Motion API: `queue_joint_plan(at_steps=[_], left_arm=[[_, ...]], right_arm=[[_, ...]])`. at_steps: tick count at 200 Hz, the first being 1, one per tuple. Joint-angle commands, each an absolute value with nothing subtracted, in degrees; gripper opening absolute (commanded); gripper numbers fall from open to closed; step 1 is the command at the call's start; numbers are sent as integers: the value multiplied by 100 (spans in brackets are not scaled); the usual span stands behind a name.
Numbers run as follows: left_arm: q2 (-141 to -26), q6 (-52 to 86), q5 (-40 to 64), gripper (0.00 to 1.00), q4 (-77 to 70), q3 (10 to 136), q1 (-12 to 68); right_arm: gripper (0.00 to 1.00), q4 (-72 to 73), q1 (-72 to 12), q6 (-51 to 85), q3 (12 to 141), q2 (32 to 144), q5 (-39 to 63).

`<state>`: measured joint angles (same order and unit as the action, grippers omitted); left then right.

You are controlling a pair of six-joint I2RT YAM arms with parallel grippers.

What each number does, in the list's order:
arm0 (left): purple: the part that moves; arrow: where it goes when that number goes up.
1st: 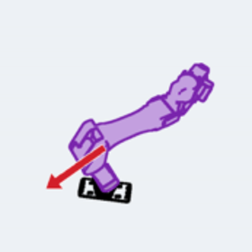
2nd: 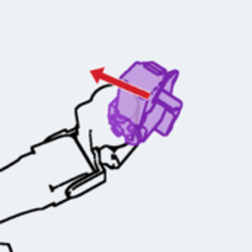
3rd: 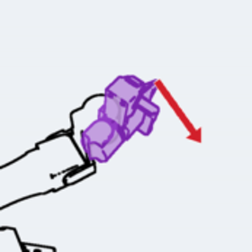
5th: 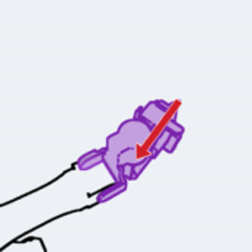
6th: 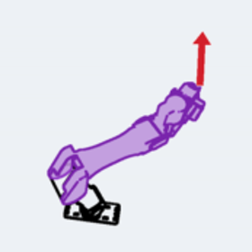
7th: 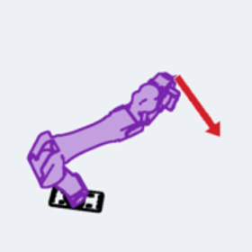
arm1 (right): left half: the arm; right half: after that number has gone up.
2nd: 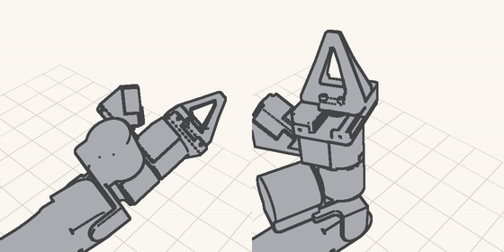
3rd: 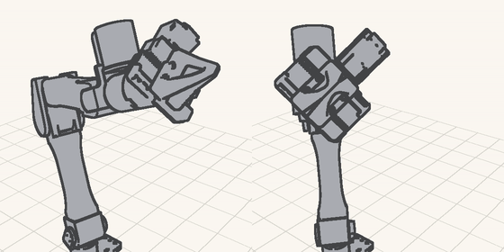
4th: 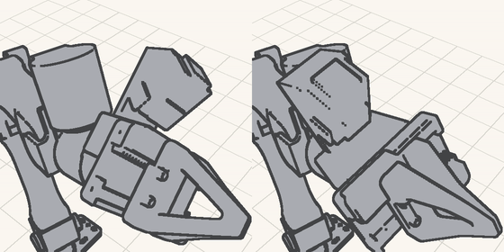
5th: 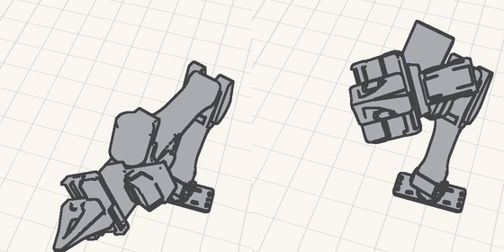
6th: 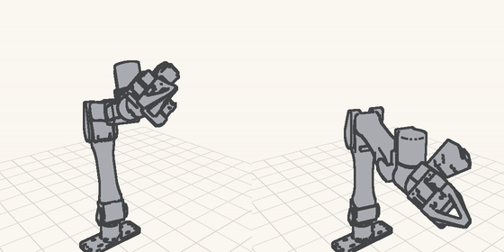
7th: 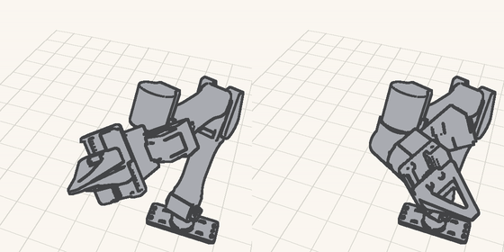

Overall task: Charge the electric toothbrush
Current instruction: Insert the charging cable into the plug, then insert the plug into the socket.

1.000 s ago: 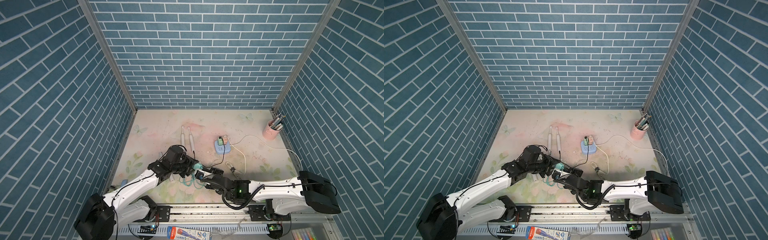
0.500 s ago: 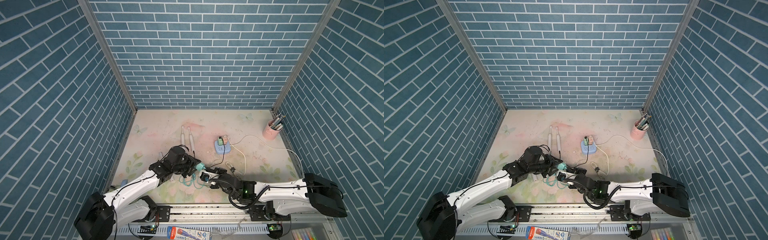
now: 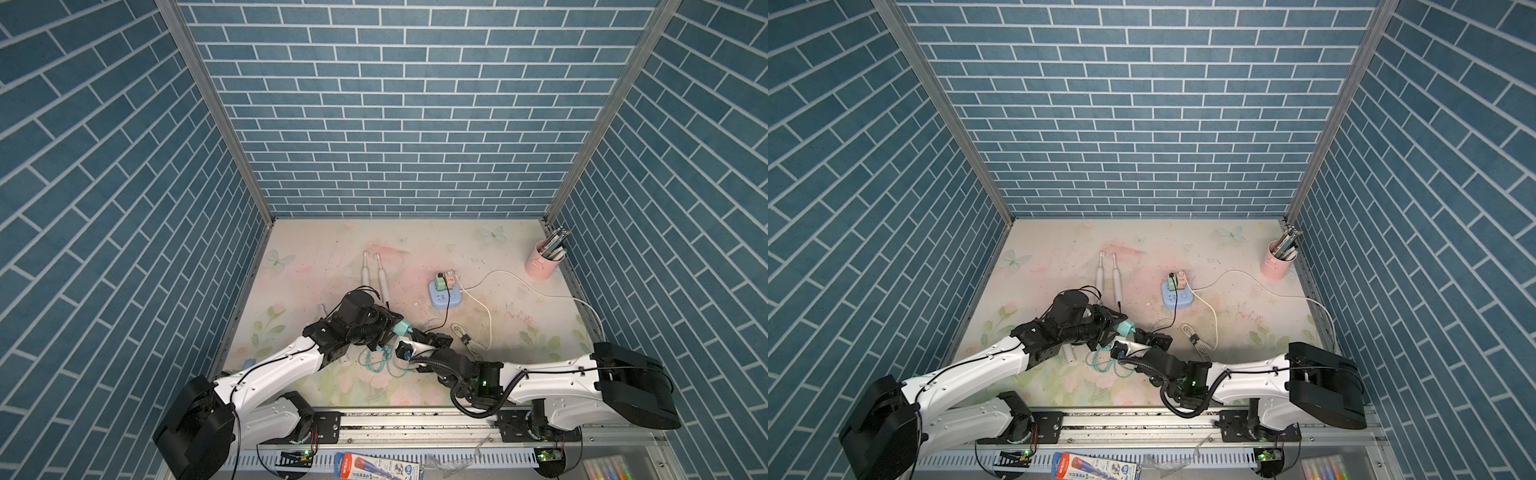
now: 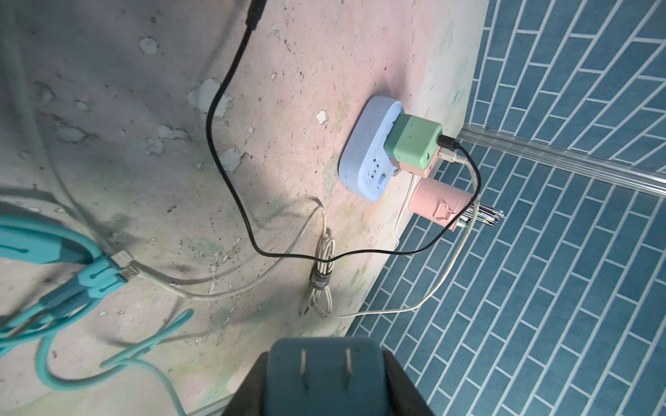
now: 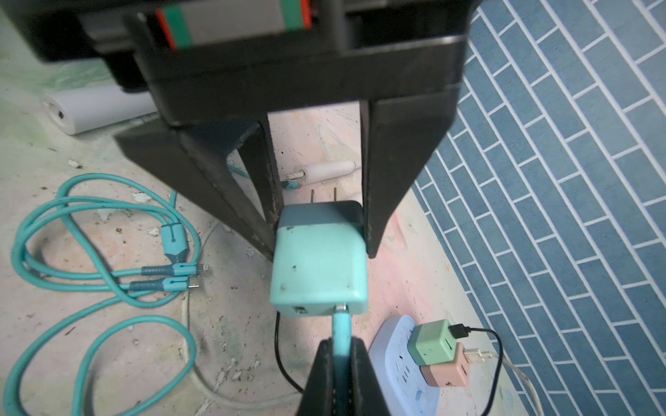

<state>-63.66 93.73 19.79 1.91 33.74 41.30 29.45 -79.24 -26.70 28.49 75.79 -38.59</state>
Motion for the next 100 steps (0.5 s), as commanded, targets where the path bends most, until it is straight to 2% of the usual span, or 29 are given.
queue_joint_plan(at_steps=[1,21,24,27,30,41,66,100], left_arm=[[-6150,9234,3126,0,-11,3331,4306],[-6118,9207,2984,0,-151,3271,4197],[-6129,9222,2966,0,-208,3258,4191],[-6144,9234,2949,0,-270,3248,4179],[-6155,9251,2939,0,-378,3232,4173],[-6217,9354,2873,0,-801,3167,4140],[-6408,9464,2798,0,-1432,3125,4113],[-6461,9728,2698,0,-2094,2998,4129]], right_arm=[[34,2927,-7901,-2077,2973,6811,-3749],[56,2514,-7901,-1297,2703,5950,-3472],[69,2493,-7893,-1203,2647,5822,-3426],[89,2475,-7888,-1109,2600,5685,-3400],[94,2441,-7884,-1012,2551,5564,-3372],[98,2159,-7831,-523,2468,5109,-3191],[98,1371,-7131,1122,2575,4424,-2051],[90,698,-5886,2490,3089,4841,-253]])
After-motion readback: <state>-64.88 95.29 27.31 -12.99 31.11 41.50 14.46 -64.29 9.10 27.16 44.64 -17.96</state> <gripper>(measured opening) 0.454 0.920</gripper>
